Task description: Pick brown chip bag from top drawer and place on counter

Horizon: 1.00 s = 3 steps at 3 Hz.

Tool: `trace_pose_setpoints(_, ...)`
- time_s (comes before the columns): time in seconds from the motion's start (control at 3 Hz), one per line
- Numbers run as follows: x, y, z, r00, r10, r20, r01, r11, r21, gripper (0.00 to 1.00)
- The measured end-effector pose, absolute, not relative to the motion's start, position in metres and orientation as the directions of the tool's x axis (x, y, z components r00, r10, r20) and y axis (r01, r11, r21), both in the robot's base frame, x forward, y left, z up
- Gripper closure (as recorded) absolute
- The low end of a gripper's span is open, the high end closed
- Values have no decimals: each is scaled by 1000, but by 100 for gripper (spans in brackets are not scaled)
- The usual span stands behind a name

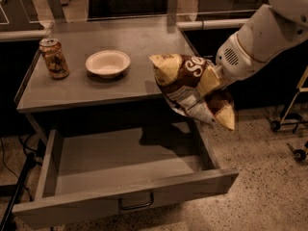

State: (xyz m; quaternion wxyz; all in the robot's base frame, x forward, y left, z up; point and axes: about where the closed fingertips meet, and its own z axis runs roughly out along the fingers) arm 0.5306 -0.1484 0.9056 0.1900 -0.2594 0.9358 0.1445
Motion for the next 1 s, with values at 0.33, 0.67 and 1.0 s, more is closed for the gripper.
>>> trace_pose_setpoints(0.33, 556, -128, 904, -797, -426, -427, -541, 818, 194, 100)
trace_pose_setpoints(0.67, 609, -109, 927, -777, -437, -452, -556, 813, 170, 100)
trace_pose_setpoints(1.0, 611, -108, 931, -773, -436, -460, -558, 813, 169, 100)
